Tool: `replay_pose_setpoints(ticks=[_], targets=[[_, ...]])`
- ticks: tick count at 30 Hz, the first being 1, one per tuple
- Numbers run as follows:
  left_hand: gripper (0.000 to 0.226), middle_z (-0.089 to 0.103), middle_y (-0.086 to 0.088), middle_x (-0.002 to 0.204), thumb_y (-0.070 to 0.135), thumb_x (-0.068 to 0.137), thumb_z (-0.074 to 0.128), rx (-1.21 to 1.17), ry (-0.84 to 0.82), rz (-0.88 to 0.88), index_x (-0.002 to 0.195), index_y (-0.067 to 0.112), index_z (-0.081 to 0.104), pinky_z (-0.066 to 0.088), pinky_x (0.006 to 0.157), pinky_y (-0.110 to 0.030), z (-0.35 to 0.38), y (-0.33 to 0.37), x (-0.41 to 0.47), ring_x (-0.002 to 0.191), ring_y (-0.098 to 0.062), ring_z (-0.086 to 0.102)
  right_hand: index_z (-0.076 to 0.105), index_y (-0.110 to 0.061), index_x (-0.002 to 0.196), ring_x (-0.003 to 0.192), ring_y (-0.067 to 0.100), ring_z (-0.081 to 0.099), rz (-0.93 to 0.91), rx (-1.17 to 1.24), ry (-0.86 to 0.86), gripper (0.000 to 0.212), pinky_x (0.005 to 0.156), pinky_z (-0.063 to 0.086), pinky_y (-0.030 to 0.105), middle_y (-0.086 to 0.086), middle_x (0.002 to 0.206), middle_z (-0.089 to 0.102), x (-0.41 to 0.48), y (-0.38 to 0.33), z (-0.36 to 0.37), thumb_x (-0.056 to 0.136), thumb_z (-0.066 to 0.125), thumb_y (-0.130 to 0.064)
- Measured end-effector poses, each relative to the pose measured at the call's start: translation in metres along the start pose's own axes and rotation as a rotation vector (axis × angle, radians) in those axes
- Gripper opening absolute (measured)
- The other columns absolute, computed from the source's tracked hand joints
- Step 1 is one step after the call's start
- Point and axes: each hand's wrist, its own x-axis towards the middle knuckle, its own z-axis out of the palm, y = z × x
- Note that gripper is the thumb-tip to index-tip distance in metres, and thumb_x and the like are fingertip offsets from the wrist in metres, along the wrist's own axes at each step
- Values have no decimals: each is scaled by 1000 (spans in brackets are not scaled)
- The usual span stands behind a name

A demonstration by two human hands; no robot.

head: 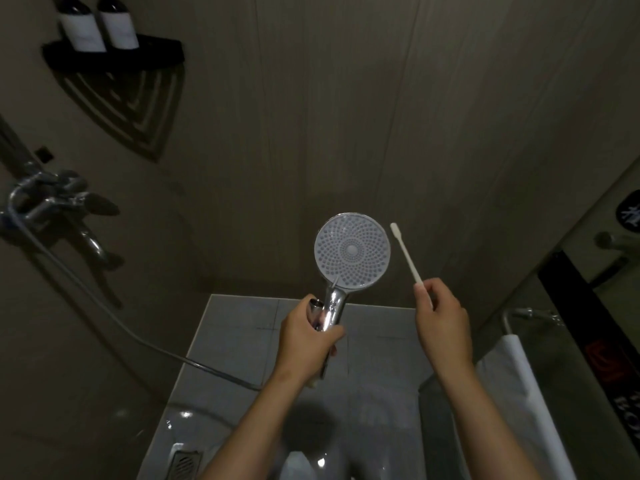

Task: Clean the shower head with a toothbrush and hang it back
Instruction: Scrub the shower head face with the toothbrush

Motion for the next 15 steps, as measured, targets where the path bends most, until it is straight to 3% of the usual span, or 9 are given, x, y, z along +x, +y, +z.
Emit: replay_pose_setpoints(ticks=[3,7,11,15], targets=[[34,49,6,55,-2,70,70,-19,4,10,68,16,41,49,50,-37,-2,1,0,43,-15,51,53,-16,78,55,6,43,-79,132,-96,19,50,31,20,-4,59,47,-1,-1,0,96,49,-22],[33,51,2,59,-1,72,70,-26,1,9,70,17,43,51,52,-38,-4,2,0,44,-12,52,54,-15,77,52,5,40,-88,80,-262,20,49,30,23,-2,58,47,-8,-3,9,96,50,-24],[28,53,-1,62,0,71,71,-21,22,0,75,11,45,52,52,-41,-4,2,-3,44,-10,52,53,-19,79,56,16,51,-69,-74,-186,21,50,35,31,-2,58,53,-7,-2,11,96,48,-30],[30,54,-1,64,1,71,72,-22,30,-15,79,13,46,51,52,-35,-3,3,-4,45,-9,53,53,-21,83,66,27,57,-23,-161,-75,20,51,34,31,0,64,57,-6,0,8,96,46,-34]])
